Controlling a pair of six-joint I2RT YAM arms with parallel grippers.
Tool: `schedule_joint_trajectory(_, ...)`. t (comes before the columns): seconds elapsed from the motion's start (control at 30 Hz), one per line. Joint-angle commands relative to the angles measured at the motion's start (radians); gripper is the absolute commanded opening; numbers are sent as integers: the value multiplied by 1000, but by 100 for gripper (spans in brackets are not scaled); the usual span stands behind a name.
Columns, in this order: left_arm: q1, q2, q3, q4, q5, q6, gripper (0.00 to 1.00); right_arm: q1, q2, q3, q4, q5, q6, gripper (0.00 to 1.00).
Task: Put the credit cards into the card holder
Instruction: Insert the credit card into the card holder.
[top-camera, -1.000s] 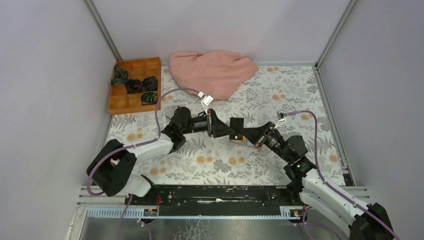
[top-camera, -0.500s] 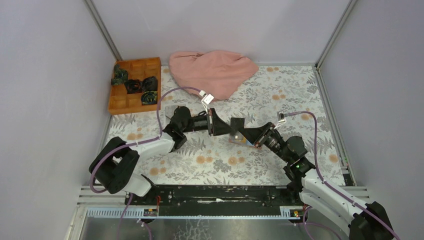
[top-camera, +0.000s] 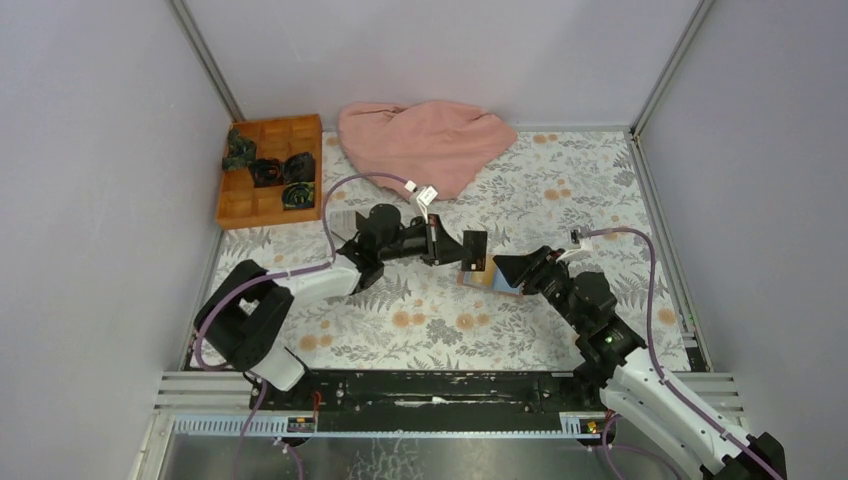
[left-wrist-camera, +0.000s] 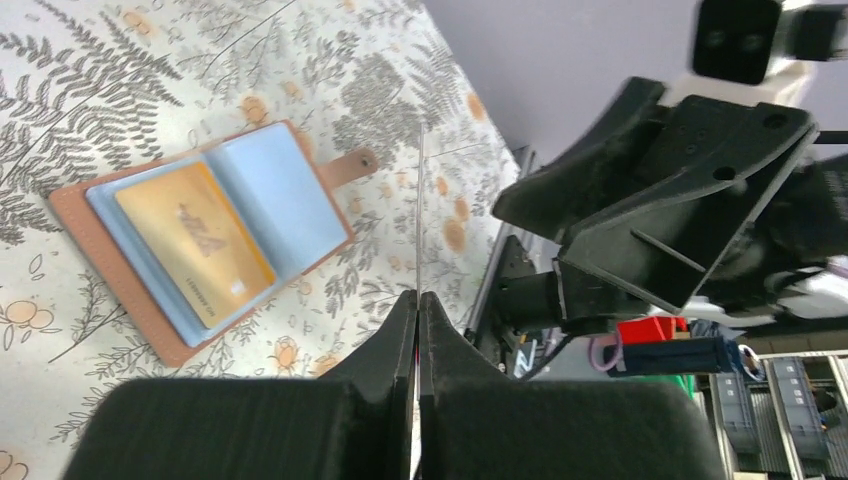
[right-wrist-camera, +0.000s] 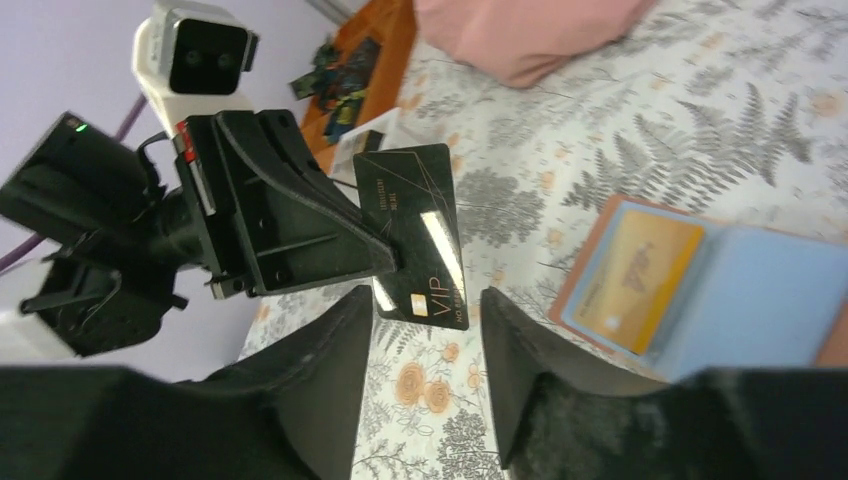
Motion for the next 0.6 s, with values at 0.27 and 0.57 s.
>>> schedule_joint_trajectory(0.27, -82, 238, 206, -214, -84, 110, 0, 6, 219, 189, -323, 312, -126, 0)
schedule_joint_trajectory(0.57, -82, 343, 272, -273, -63, 153, 0, 6, 383, 230, -369, 361, -128, 0)
